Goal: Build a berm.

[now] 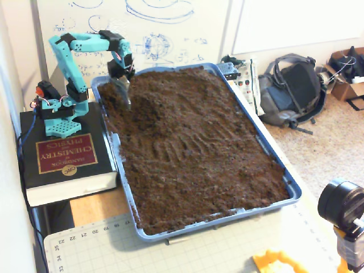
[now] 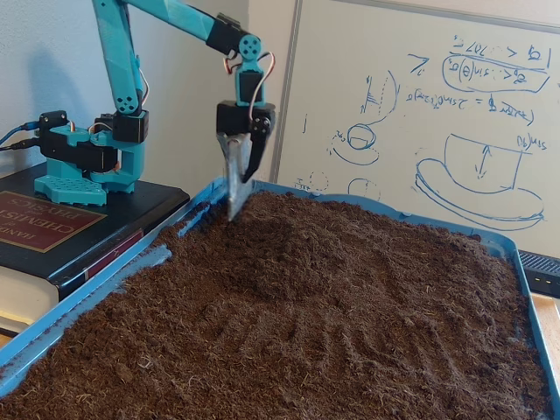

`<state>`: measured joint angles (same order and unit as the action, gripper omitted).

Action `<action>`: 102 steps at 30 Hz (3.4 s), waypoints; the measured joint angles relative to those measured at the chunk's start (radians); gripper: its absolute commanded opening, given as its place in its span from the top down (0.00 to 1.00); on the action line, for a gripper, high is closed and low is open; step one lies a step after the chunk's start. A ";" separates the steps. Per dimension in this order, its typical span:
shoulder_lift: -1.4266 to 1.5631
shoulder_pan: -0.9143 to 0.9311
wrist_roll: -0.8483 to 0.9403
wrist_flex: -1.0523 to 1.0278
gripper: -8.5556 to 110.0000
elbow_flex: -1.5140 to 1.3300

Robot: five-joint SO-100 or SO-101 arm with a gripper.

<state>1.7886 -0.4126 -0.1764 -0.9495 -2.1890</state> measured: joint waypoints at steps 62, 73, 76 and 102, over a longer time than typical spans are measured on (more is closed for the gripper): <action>0.017 -0.219 -0.219 0.012 0.93 -0.169; -0.124 -0.212 -0.219 0.025 0.93 -0.161; -0.164 -0.212 -0.219 0.025 0.93 -0.130; -0.313 -0.144 -0.219 0.015 0.93 0.149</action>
<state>1.4757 -0.5568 -0.3958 -0.9342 -2.0402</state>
